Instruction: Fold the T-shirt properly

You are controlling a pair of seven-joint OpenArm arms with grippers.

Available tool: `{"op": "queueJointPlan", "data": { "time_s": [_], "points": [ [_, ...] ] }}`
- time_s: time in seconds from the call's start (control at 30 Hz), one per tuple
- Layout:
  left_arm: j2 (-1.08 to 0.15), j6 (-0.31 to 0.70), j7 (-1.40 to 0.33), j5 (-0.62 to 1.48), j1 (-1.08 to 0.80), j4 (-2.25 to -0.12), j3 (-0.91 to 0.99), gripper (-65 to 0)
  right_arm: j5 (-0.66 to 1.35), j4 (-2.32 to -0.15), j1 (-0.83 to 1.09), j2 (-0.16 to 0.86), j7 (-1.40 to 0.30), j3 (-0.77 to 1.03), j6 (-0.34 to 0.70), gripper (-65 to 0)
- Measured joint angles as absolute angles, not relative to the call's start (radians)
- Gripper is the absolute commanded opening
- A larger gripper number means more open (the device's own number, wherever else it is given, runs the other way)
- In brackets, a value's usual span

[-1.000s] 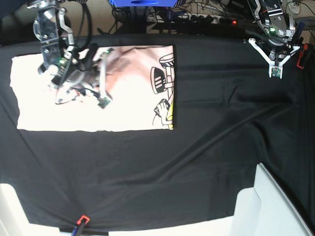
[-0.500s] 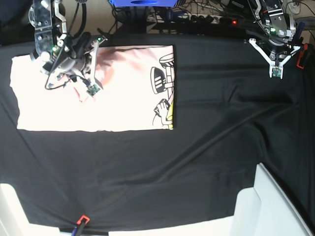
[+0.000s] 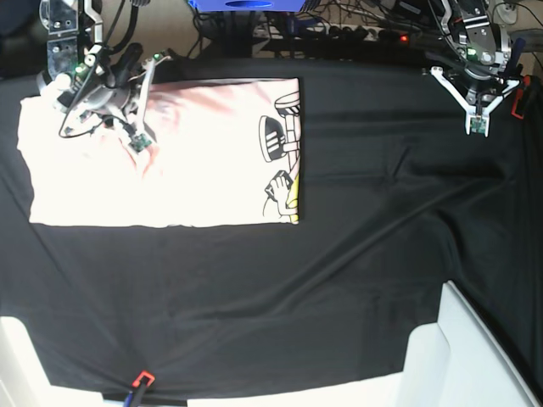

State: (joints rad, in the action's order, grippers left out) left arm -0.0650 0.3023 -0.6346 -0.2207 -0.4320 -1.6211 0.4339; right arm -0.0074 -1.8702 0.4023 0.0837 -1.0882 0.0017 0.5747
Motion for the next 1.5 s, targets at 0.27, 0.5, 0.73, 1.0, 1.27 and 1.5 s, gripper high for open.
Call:
{"op": "queueJointPlan", "data": {
  "time_s": [0.27,0.5,0.73,1.0,1.27,1.5],
  "points": [
    [-0.069,0.302,-0.635,-0.221,-0.432,-1.621,0.434,-64.0,-0.006,-1.87,0.421,0.075,-1.093,0.009,0.575,-65.0],
    [-0.07,0.302,-0.635,-0.221,-0.432,-1.621,0.434,-64.0,-0.007,-1.87,0.422,0.029,-1.113,0.016,0.574,-62.2],
    [-0.069,0.303,-0.635,-0.22,-0.43,-1.621,0.434,-64.0,0.0,-1.87,0.418,-0.043,-1.177,0.138,0.574,-44.7],
    [-0.07,0.302,-0.635,-0.22,-0.43,-1.621,0.434,-64.0,-0.003,-1.983,0.413,-0.052,-1.172,0.201,0.574,-44.7],
    [-0.07,0.302,-0.635,-0.221,-0.422,-1.621,0.434,-64.0,-0.009,-1.973,0.372,0.01,-1.116,0.004,0.575,-44.7],
    [-0.059,0.303,-0.635,-0.213,-0.422,-1.625,0.424,-64.0,-0.01,-1.918,0.276,0.017,-1.081,-0.039,0.575,-65.0]
  ]
}}
